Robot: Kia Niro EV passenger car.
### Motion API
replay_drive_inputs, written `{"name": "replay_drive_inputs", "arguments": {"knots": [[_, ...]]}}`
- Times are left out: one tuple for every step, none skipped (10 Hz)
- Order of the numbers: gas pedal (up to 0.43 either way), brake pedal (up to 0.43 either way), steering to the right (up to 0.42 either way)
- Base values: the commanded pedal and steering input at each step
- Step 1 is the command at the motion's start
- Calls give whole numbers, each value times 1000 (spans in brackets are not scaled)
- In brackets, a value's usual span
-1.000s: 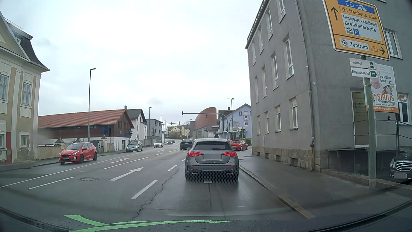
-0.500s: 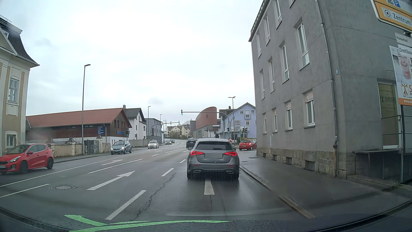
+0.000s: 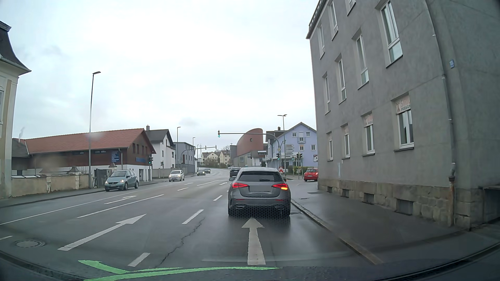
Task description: Follow the waypoints while adhering to traffic rules and regulations
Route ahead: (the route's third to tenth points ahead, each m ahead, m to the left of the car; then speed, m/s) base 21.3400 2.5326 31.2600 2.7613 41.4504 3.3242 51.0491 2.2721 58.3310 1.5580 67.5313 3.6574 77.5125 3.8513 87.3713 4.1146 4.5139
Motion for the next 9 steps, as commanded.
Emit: {"name": "replay_drive_inputs", "arguments": {"knots": [[197,0,0],[197,0,0],[197,0,0],[197,0,0],[197,0,0],[197,0,0],[189,0,1],[189,0,1],[169,0,2]]}}
